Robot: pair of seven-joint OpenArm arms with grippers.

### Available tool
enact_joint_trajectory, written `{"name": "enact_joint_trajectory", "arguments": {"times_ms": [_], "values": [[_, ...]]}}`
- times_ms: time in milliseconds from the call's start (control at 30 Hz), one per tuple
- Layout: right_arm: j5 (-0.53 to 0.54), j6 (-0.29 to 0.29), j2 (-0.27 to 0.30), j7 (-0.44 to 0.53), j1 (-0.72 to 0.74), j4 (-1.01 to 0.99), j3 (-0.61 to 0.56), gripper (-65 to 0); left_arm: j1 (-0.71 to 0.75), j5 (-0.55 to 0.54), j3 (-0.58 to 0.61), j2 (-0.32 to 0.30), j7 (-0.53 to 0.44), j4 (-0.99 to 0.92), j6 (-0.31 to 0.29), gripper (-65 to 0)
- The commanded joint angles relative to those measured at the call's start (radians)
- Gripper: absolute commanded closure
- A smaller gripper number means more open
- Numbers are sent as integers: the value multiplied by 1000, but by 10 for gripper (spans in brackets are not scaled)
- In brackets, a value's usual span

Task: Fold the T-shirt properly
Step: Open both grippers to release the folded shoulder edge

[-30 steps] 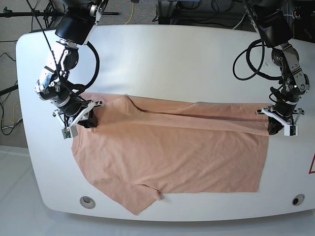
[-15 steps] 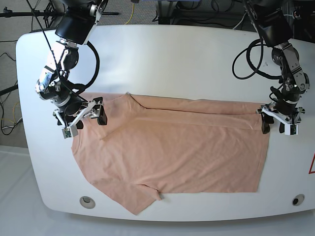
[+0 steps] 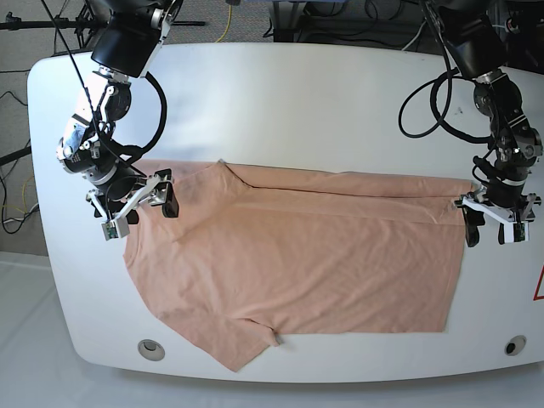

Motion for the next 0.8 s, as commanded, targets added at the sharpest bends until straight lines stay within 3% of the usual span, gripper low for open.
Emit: {"name": "enact_joint_trajectory", "arguments": {"times_ms": [0, 767], "values": [[22, 1, 10, 20, 19, 21, -1, -506, -2, -11, -2, -14, -23, 41, 0, -391], [22, 4, 16, 2, -28, 23, 0, -506, 130, -11, -2, 17, -25, 132, 2, -389]]}}
